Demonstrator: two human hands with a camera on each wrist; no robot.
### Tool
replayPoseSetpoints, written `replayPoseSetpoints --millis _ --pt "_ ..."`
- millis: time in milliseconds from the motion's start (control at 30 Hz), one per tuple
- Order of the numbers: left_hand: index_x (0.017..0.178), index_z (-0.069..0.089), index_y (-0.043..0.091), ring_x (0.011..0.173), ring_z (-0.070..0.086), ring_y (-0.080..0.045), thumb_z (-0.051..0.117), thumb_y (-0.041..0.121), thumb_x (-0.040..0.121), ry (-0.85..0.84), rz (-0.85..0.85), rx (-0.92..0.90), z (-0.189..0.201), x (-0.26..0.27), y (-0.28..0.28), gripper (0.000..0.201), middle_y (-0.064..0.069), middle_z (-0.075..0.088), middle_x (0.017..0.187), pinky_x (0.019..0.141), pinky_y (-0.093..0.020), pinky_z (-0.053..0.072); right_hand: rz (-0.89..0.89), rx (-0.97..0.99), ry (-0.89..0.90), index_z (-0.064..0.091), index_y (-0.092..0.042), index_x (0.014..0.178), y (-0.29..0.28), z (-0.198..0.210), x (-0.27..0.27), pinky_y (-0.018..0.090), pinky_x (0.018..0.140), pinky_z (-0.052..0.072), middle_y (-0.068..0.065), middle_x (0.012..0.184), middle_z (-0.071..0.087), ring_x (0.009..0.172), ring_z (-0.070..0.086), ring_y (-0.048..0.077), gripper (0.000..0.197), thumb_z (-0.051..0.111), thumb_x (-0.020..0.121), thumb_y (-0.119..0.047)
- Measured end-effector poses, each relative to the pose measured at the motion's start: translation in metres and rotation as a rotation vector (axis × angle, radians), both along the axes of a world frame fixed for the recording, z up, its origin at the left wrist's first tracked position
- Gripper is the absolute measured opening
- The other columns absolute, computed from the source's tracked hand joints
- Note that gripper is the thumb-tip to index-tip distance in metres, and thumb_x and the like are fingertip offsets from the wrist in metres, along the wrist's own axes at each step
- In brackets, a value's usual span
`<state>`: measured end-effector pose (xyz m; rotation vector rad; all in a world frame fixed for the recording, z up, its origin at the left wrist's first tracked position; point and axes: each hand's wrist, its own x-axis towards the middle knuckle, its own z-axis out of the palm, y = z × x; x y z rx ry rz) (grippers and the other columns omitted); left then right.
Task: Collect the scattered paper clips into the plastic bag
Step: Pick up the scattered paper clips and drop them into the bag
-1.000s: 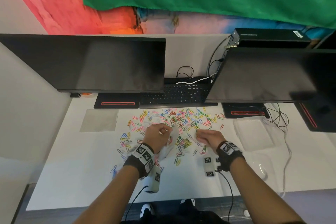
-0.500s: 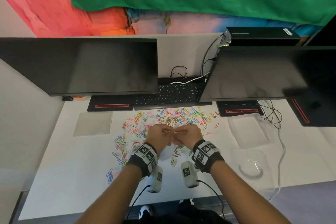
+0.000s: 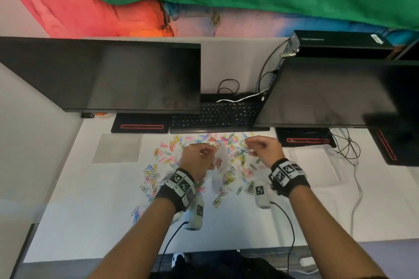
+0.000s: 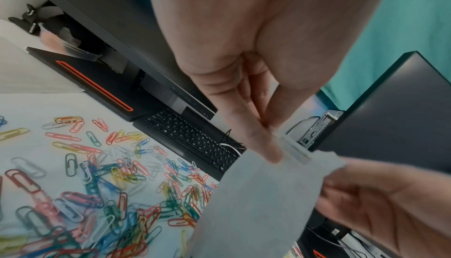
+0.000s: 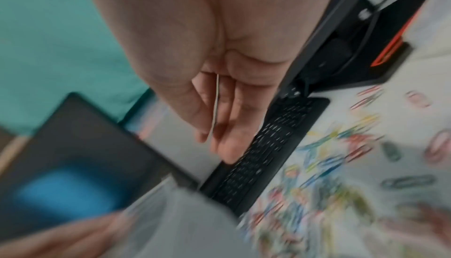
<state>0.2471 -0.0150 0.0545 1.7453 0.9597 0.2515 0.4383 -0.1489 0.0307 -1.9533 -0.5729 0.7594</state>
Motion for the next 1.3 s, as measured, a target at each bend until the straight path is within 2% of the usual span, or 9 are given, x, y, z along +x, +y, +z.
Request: replayPoseSetpoints --millis 100,200,400,667,767,867,1033,1167,1300 --pt "0.101 0.075 0.010 0.064 0.073 -0.020 0.063 0.013 0.094 0.009 0.021 0.004 0.000 0.001 0.004 0.014 -0.005 0.075 0.077 0.068 -0.037 0.064 -0.023 -0.404 -0.306 0.059 -0.013 0.129 -0.010 -0.040 0.054 0.026 0.093 0.044 0.014 0.130 0.059 0.113 0.059 0.029 0.037 0.061 0.092 -0.016" --pt "0.099 0.075 0.011 0.063 0.073 -0.019 0.064 0.017 0.094 0.028 0.030 0.030 -0.001 0.000 0.005 0.014 -0.005 0.076 0.077 0.068 -0.039 0.064 0.087 -0.554 -0.352 0.042 -0.010 0.143 -0.016 -0.080 0.082 0.036 0.110 0.033 0.018 0.149 0.037 0.134 0.040 0.033 0.056 0.061 0.092 -0.022" --pt "0.101 0.076 0.011 0.063 0.073 -0.020 0.063 0.013 0.094 0.053 0.052 0.004 -0.004 -0.003 0.006 0.015 -0.004 0.075 0.077 0.069 -0.042 0.064 0.248 -0.765 -0.477 0.020 -0.004 0.149 -0.014 -0.117 0.067 0.044 0.119 0.020 0.019 0.158 0.013 0.147 0.008 0.035 0.062 0.037 0.100 -0.037" --pt "0.102 0.075 0.013 0.064 0.074 -0.025 0.063 0.012 0.093 0.073 0.045 -0.033 -0.008 0.002 0.001 0.014 -0.007 0.076 0.076 0.067 -0.049 0.063 0.300 -0.626 -0.579 0.033 -0.015 0.144 0.000 -0.122 0.022 0.041 0.113 0.034 0.012 0.153 0.027 0.141 0.028 0.030 0.058 0.054 0.094 -0.035" --pt "0.103 0.075 0.013 0.062 0.072 -0.019 0.063 0.010 0.094 0.091 0.032 -0.017 -0.008 0.005 0.000 0.016 -0.004 0.075 0.078 0.067 -0.041 0.064 0.357 -0.611 -0.705 0.055 -0.013 0.127 0.005 -0.116 0.019 0.035 0.098 0.049 0.009 0.127 0.053 0.116 0.050 0.025 0.040 0.061 0.088 -0.014" --pt "0.100 0.076 0.014 0.062 0.072 -0.016 0.062 0.009 0.093 0.097 0.024 -0.022 -0.012 0.006 -0.001 0.016 -0.003 0.075 0.079 0.064 -0.033 0.063 0.414 -0.645 -0.737 0.066 -0.013 0.113 0.008 -0.109 0.020 0.031 0.091 0.052 0.006 0.109 0.061 0.100 0.058 0.021 0.029 0.064 0.084 -0.010" --pt "0.093 0.076 0.016 0.065 0.074 -0.018 0.064 0.010 0.092 0.076 0.024 -0.057 -0.018 0.006 -0.006 0.013 -0.005 0.076 0.080 0.066 -0.035 0.064 0.202 -0.621 -0.477 0.076 -0.017 0.101 0.004 -0.097 0.028 0.027 0.089 0.053 0.003 0.107 0.072 0.096 0.066 0.019 0.018 0.063 0.089 -0.018" --pt "0.097 0.075 0.010 0.068 0.073 -0.020 0.064 0.011 0.093 0.048 0.018 -0.086 -0.018 0.007 -0.010 0.011 -0.008 0.075 0.081 0.065 -0.033 0.063 -0.125 -0.327 0.157 0.077 -0.025 0.085 -0.010 -0.074 0.034 0.030 0.093 0.053 -0.006 0.096 0.075 0.094 0.069 0.012 0.011 0.080 0.075 -0.022" --pt "0.100 0.074 0.011 0.064 0.072 -0.016 0.062 0.009 0.094 0.044 -0.004 -0.093 -0.018 0.009 -0.010 0.014 -0.006 0.075 0.080 0.058 -0.023 0.059 -0.190 0.129 0.664 0.069 -0.005 0.110 -0.009 -0.023 0.015 0.028 0.084 0.057 0.011 0.110 0.071 0.102 0.069 0.021 0.026 0.068 0.084 -0.003"
